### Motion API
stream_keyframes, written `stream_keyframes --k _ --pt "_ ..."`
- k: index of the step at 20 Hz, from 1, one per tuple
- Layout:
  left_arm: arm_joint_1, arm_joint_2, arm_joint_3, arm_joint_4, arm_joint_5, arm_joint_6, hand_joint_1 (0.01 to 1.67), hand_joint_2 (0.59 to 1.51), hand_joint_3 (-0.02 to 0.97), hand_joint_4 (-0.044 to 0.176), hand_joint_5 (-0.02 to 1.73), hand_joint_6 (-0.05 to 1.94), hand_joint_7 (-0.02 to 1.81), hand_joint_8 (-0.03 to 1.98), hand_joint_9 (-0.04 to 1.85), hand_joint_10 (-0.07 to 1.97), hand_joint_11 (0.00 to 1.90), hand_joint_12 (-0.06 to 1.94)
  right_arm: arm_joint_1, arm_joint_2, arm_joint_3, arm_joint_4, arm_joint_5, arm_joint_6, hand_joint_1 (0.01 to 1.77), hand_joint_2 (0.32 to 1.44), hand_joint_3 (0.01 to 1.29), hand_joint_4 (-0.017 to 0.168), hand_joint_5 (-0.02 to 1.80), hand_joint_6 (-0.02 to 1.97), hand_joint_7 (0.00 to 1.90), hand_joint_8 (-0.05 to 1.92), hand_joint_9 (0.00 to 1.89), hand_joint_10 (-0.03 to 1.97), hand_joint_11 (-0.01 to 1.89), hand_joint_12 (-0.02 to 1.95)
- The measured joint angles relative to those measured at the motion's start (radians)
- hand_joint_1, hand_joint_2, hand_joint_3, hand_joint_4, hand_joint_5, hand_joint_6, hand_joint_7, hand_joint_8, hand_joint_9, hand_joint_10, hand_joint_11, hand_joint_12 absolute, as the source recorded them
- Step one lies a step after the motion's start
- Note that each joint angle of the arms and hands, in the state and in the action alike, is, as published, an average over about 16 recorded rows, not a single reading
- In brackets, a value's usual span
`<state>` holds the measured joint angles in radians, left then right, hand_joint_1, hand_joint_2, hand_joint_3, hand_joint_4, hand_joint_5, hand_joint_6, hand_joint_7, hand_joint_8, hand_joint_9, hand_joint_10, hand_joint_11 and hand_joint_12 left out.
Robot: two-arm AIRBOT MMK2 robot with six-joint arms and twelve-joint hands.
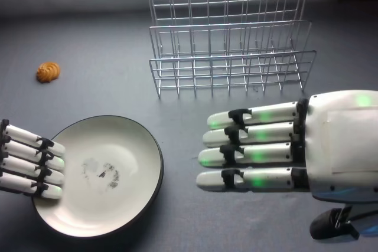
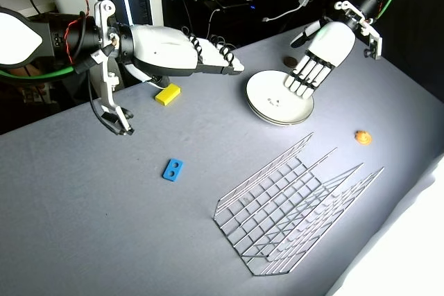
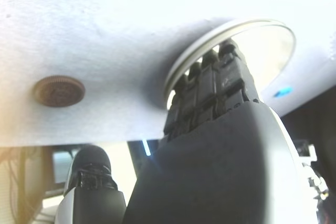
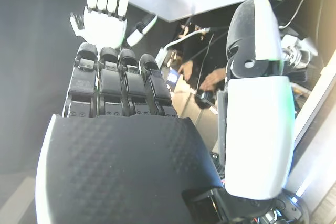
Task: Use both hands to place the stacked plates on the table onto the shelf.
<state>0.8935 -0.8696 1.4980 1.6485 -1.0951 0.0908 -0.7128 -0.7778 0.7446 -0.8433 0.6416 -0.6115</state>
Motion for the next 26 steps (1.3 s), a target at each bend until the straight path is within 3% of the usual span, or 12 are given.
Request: stream_keyframes --k 13,19,26 --pt "0.064 -0.009 -0.110 -0.154 0.034 -0.004 0.02 1.087 0.021 -0.003 -0.01 -0.01 0.01 -0.01 0.02 0.01 0.01 0.01 -0.003 -0.040 0.033 0.029 -0.020 -0.077 0.95 0.95 0.01 0.006 0.02 0.02 0.01 0.01 0.01 0.00 0.01 0.00" --pt "0.072 -0.012 -0.164 -0.226 0.060 -0.006 0.02 1.085 0.021 -0.003 0.00 0.00 0.02 -0.01 0.02 0.02 0.01 0.01 0.021 -0.136 0.096 0.095 -0.070 -0.179 0.95 0.95 0.01 0.006 0.02 0.02 0.01 0.01 0.01 0.00 0.01 0.00" --pt "0.080 -0.013 -0.197 -0.280 0.083 -0.007 0.02 1.085 0.021 -0.005 0.00 0.01 0.01 -0.01 0.01 0.01 0.01 0.01 0.064 -0.276 0.183 0.185 -0.140 -0.291 0.95 0.95 0.01 0.006 0.02 0.02 0.01 0.01 0.01 0.00 0.01 0.00"
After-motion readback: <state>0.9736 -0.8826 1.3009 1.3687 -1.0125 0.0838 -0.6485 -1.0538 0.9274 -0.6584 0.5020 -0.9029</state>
